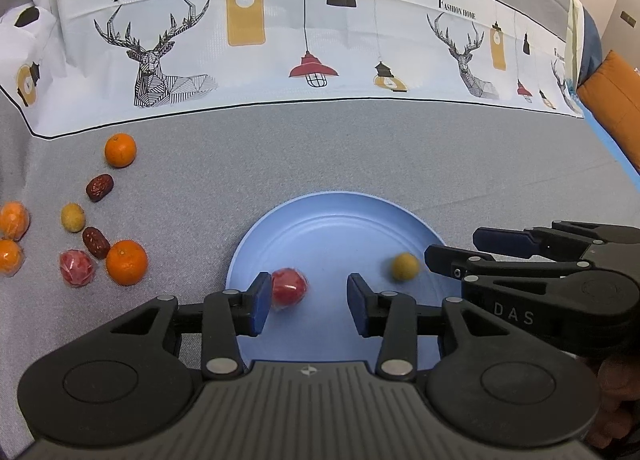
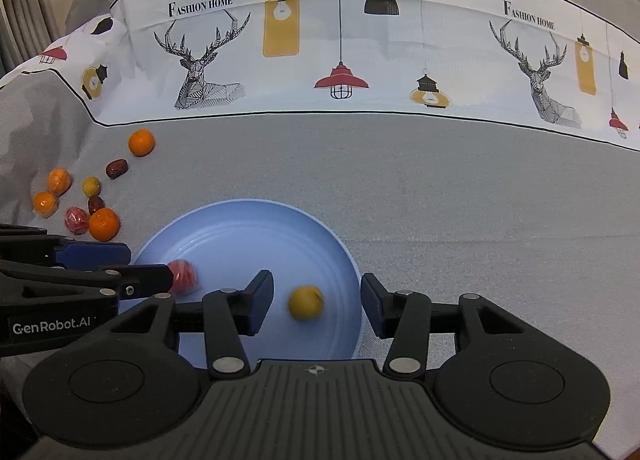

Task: Organize fruits
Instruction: 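Move both tools back toward the scattered fruits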

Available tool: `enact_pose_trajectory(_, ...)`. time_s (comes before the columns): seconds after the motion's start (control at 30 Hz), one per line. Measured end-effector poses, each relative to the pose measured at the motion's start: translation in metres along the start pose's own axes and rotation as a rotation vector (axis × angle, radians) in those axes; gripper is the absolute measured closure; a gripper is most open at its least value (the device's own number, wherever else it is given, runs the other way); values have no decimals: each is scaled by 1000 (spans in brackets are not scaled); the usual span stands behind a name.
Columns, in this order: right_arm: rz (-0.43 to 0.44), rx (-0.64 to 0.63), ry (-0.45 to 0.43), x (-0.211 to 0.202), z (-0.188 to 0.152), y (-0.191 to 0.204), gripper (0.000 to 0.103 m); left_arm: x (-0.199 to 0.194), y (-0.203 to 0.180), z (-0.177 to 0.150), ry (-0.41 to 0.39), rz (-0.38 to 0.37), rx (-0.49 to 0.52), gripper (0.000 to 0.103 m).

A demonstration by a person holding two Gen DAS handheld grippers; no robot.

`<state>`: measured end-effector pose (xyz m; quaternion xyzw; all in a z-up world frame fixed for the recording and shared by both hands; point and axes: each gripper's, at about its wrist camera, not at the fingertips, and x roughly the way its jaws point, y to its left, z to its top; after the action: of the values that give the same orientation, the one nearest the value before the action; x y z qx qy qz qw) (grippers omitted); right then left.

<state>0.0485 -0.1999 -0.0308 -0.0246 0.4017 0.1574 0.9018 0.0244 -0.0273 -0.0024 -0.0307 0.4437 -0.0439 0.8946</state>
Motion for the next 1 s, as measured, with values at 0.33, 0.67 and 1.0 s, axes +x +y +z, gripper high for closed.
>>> enact_pose_trajectory(0.33,-43,12,-30,-2,0,-3,52,-1,1,0,-4,-6,0,58)
enact_pose_trajectory(0.67,-74,70,-122,-8,3,-9,51,-6,2,0,-22,-2,-1,63)
enact_pose_trajectory(1.0,-114,147,-178,-11,10,-16,51,-17,-4,0,-58,15,26,76)
